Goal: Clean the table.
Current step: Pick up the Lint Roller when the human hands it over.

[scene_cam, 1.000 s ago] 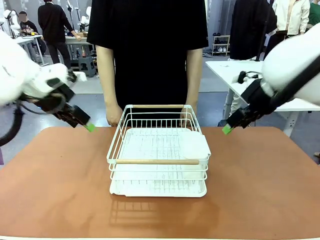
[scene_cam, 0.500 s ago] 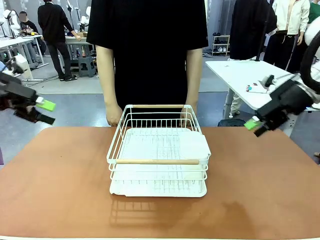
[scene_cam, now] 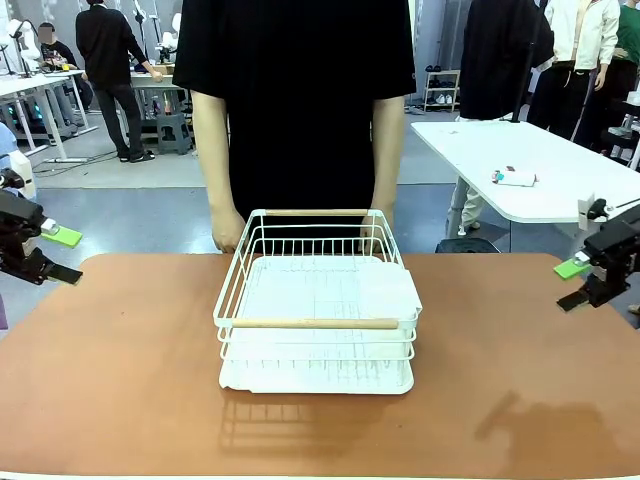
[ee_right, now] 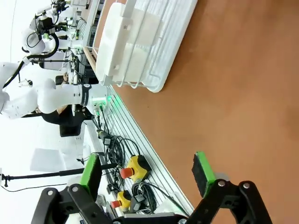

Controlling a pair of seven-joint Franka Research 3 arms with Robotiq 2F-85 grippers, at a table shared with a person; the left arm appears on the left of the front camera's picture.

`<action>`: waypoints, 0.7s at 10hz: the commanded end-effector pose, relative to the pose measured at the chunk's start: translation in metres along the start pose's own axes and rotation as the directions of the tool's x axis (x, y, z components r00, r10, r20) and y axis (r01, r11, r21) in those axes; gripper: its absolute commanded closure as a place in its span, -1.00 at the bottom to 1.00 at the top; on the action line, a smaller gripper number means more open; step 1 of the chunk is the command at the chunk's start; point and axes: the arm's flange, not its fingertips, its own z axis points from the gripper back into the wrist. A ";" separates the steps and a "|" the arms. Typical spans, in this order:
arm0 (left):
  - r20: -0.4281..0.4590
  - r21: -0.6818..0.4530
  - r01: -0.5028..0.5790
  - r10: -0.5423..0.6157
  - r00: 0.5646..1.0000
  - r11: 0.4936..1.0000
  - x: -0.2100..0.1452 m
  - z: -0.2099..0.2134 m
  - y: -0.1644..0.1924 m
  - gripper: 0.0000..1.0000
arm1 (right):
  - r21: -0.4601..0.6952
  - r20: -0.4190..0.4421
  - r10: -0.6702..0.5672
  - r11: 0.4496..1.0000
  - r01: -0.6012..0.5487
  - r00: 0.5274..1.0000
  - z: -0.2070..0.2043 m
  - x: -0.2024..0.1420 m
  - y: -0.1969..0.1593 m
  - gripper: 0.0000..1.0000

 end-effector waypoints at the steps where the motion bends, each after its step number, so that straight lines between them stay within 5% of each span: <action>1: 0.024 -0.034 0.040 -0.039 0.999 0.999 0.002 0.002 -0.006 -1.00 | -0.040 -0.006 0.049 0.998 -0.049 0.999 -0.008 0.005 0.020 -1.00; 4: 0.004 -0.006 0.010 -0.010 1.000 1.000 0.003 -0.002 -0.005 -1.00 | -0.018 -0.016 0.044 0.999 -0.045 0.999 -0.006 0.011 0.017 -1.00; 7: 0.075 -0.196 -0.230 0.248 0.966 0.953 -0.021 0.028 0.023 -1.00 | 0.052 0.063 -0.262 0.964 0.259 0.963 0.013 0.018 -0.003 -1.00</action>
